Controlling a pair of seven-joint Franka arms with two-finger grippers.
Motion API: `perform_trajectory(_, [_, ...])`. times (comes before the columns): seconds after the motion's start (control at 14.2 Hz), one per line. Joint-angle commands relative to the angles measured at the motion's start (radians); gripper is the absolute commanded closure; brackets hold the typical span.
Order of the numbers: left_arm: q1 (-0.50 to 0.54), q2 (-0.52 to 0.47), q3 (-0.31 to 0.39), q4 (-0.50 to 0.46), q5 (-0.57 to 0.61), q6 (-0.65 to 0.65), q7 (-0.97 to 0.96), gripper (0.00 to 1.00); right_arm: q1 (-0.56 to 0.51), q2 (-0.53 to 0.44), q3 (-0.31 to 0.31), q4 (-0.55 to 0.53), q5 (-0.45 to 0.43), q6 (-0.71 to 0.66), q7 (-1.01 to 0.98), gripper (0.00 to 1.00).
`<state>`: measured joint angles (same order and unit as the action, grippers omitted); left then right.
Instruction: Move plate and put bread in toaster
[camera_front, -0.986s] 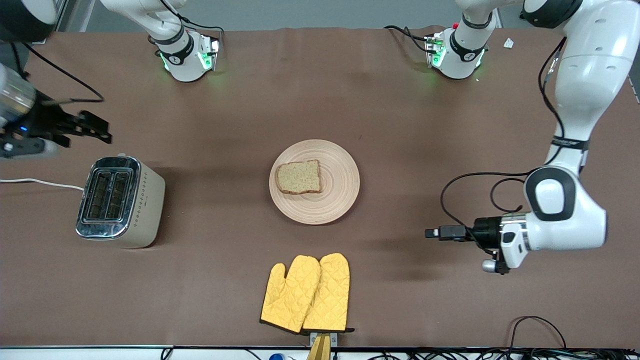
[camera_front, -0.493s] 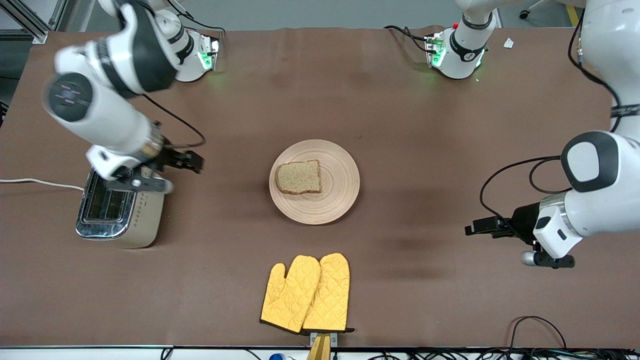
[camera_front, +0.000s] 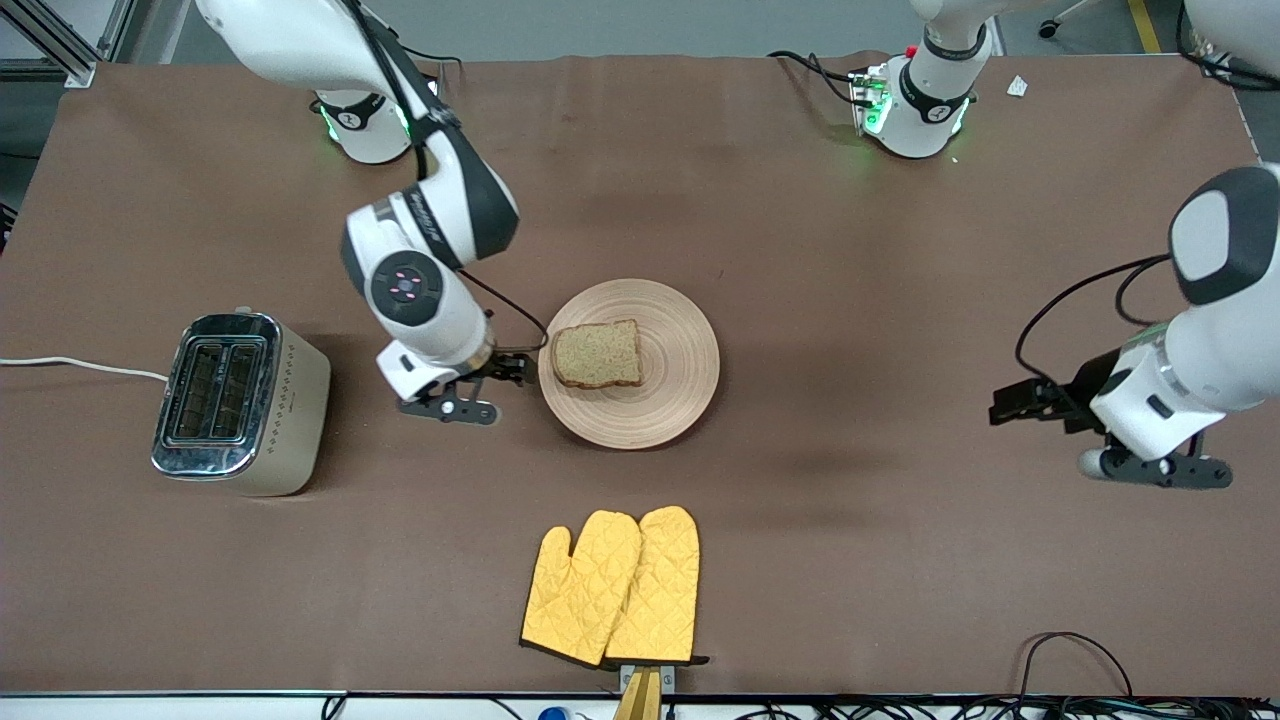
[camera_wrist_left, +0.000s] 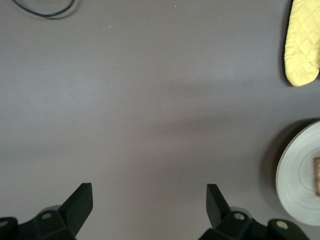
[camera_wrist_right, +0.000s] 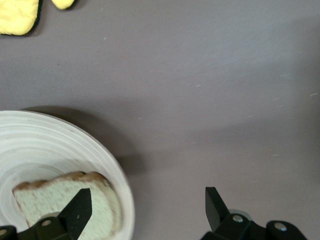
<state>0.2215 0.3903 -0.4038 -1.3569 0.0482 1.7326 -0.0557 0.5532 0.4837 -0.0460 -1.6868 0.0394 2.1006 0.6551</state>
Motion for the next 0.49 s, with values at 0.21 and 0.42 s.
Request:
perform_trajectory(0.21, [0.009, -0.215, 0.011, -0.019, 0.042, -0.146, -0.004, 0.0, 0.096, 0.078, -0.009, -0.023, 0.008, 0.096, 0.118, 0.07])
perform_trajectory(0.42, [0.009, -0.267, 0.049, -0.019, 0.039, -0.183, 0.011, 0.0, 0.125, 0.085, -0.009, -0.057, 0.008, 0.11, 0.126, 0.12])
